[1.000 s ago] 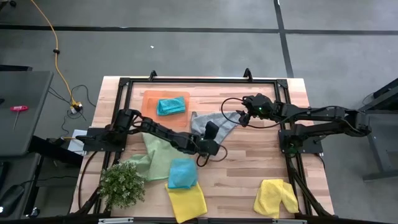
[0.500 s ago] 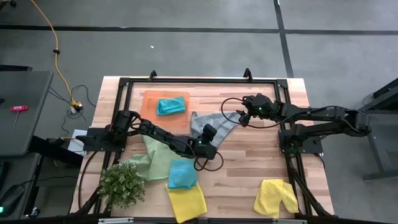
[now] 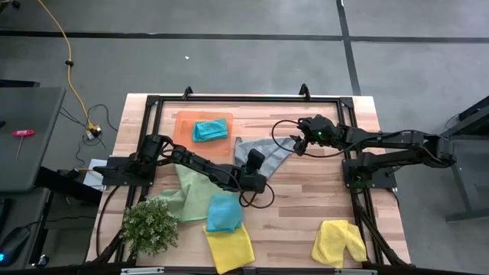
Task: Fold microfiber towels
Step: Fold the gray microfiber cloth
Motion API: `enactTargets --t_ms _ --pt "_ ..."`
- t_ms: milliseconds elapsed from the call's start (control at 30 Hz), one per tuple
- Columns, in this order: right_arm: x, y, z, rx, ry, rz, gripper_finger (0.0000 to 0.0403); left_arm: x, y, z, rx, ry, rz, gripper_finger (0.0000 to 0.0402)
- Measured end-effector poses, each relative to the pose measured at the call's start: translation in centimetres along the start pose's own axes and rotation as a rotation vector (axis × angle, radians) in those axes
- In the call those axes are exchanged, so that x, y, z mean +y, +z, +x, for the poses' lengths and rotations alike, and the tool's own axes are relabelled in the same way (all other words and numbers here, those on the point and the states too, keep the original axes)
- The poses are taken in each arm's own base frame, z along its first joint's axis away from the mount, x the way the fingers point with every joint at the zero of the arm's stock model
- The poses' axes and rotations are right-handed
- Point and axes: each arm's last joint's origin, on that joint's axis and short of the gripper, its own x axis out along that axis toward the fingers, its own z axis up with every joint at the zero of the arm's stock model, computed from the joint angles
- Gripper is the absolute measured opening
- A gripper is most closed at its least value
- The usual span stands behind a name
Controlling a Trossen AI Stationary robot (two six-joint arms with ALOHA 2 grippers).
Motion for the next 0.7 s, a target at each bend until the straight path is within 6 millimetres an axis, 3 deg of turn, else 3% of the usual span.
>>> enactTargets --t_ms 133,400,700 --pt "-0.2 0.0 0.1 0.001 -0.028 0.065 0.0236 1.1 0.7 -0.5 -0.014 0.011 -0.019 0.0012" --pt "-2.0 -0.8 2.1 0.103 -0.057 0.17 0.0236 4.6 0.8 -1.5 -0.029 0.05 -0.129 0.0002" --pt "-3.9 -2.3 5.7 0.223 0.028 0.203 0.0208 5.0 0.0 -1.6 0.008 0.03 -0.17 0.0"
